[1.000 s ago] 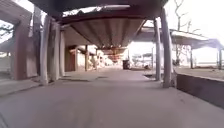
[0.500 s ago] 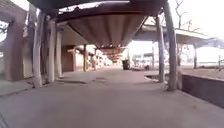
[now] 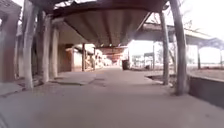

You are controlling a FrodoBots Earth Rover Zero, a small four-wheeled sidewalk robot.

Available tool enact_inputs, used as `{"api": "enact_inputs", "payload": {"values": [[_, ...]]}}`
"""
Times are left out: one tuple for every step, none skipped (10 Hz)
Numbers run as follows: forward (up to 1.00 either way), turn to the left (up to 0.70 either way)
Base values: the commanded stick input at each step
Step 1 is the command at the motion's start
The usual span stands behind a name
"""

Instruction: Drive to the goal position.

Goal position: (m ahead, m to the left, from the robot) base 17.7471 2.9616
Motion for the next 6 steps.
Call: {"api": "enact_inputs", "payload": {"values": [[0.70, 0.00], [0.70, 0.00], [0.70, 0.00], [0.70, 0.00], [0.70, 0.00], [0.70, 0.00]]}}
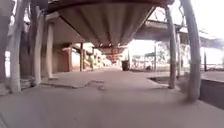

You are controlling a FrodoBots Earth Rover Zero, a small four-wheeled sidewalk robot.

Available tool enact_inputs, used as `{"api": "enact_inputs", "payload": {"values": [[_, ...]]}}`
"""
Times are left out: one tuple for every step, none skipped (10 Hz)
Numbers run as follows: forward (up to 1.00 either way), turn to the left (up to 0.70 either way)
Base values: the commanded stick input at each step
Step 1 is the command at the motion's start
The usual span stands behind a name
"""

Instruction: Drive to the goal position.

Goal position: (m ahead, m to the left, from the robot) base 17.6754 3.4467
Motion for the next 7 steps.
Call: {"api": "enact_inputs", "payload": {"values": [[0.70, 0.00], [0.70, 0.00], [0.70, 0.00], [0.70, 0.00], [0.70, 0.00], [0.70, 0.00], [0.70, 0.00]]}}
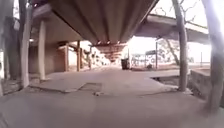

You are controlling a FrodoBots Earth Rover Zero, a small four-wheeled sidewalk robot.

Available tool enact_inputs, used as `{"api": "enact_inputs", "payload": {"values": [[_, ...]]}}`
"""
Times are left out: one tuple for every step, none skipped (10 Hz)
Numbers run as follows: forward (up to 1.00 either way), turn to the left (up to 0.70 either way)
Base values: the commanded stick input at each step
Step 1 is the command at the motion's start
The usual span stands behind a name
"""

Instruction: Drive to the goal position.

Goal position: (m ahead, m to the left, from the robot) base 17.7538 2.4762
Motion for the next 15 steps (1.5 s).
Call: {"api": "enact_inputs", "payload": {"values": [[0.70, 0.00], [0.70, 0.00], [0.70, 0.00], [0.70, 0.31], [0.70, 0.24], [0.70, 0.12], [0.70, 0.00], [0.70, 0.00], [0.70, 0.00], [0.70, 0.00], [0.70, 0.00], [0.70, 0.00], [0.70, 0.00], [0.70, 0.00], [0.70, 0.00]]}}
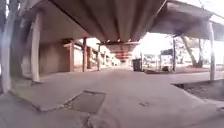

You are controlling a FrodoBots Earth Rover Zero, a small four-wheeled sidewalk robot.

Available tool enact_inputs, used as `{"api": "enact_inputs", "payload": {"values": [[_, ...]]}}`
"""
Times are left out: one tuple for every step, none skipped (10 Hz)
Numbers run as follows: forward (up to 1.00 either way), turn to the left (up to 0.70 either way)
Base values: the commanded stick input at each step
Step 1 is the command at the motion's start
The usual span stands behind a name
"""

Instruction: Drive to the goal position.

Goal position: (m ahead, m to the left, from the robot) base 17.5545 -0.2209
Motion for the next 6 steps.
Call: {"api": "enact_inputs", "payload": {"values": [[0.70, 0.00], [0.70, 0.00], [0.70, 0.00], [0.70, 0.00], [0.70, 0.00], [0.70, 0.00]]}}
